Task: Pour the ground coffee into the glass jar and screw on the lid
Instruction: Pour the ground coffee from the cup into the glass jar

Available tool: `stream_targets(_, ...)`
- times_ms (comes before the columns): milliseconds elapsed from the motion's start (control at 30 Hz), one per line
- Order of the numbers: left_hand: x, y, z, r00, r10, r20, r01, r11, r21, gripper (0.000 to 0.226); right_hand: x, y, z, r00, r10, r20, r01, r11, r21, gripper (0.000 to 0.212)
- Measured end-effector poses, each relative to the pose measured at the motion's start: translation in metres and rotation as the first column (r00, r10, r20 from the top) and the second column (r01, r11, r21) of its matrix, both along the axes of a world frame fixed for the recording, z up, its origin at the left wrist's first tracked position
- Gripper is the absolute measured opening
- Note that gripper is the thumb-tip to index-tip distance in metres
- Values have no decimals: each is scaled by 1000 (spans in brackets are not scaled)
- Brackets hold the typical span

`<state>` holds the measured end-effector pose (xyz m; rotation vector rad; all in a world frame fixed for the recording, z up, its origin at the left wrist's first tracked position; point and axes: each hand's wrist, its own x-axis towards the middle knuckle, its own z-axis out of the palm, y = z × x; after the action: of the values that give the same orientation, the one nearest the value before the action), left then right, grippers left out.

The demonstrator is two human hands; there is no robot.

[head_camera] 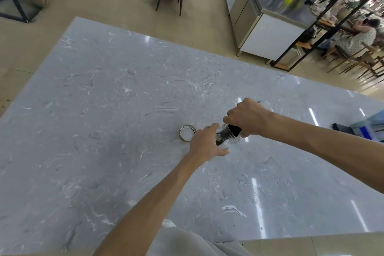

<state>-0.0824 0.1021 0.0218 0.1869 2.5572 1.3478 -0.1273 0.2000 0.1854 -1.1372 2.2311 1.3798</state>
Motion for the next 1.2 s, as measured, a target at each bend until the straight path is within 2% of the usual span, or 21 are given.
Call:
stream_targets(333,-26,0,24,996,46,-78,-48,999,-19,94,-20,-6,29,999,24,-48,-23,999,24,39)
stream_targets(900,-30,2,26,996,61,-65,-60,998,13,85,-29,-22,27,998,67,-22,-63,989,137,42)
stream_targets(1067,-30,-1,26,997,53,-57,-52,998,29,90,-25,-25,25,996,76,-35,-70,986,153,35)
stream_targets(1200,-29,-3,21,997,54,-57,-52,998,32,96,-19,-31,24,992,111,-60,-101,982,157,19)
